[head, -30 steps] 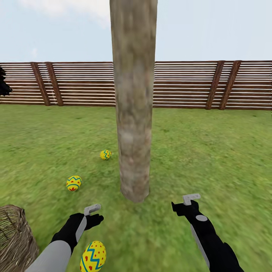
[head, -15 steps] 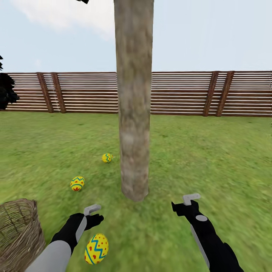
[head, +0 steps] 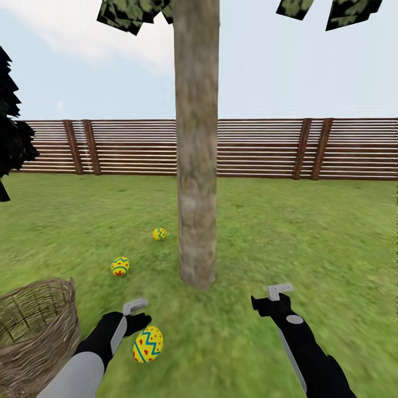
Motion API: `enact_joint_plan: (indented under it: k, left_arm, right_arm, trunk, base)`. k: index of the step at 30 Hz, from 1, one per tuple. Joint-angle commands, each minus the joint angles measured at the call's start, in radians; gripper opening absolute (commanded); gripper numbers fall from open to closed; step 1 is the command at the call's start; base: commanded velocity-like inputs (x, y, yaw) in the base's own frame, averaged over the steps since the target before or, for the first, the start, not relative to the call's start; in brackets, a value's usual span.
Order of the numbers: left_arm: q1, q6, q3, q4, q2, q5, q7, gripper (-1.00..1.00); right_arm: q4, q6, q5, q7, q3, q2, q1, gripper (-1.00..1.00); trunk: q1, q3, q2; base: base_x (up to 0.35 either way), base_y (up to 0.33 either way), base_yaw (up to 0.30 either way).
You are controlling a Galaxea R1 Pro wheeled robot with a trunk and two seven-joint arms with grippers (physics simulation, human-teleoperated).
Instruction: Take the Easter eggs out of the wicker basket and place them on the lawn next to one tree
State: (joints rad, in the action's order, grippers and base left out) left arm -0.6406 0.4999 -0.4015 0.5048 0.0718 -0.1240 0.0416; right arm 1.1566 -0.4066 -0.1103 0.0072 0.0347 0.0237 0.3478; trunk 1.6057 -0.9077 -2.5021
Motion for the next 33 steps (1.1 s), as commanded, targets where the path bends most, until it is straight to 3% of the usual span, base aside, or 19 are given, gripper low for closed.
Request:
enact_joint_plan:
  k: [1,11,27,33]
  left_arm:
    - [-0.001,0.005,-0.008,0.002,0.001,-0.01,0.004,1.0]
    - [-0.001,0.006,-0.01,0.001,-0.001,-0.011,0.006,1.0]
    - [0.001,0.005,-0.011,0.001,-0.004,-0.011,0.007,1.0]
    - [0.001,0.006,-0.011,0.001,-0.004,-0.011,0.007,1.0]
  right_arm:
    - [0.002,-0.007,-0.011,0.001,0.002,0.001,0.0,1.0]
    - [-0.032,-0.006,-0.011,-0.001,0.002,0.0,0.0,1.0]
    - [-0.034,-0.006,-0.011,-0.001,0.002,-0.001,0.0,1.0]
    - [-0.034,-0.006,-0.009,-0.001,0.002,-0.001,0.0,1.0]
  trunk:
    - [-0.001,0.003,0.0]
    - [-0.006,0.042,0.002]
    - [-0.067,0.092,0.114]
    - [-0.075,0.098,0.128]
  base:
    - [-0.343,0.0,0.0]
    - [-0.343,0.0,0.0]
    - [-0.319,0.0,0.0]
    - [-0.113,0.0,0.0]
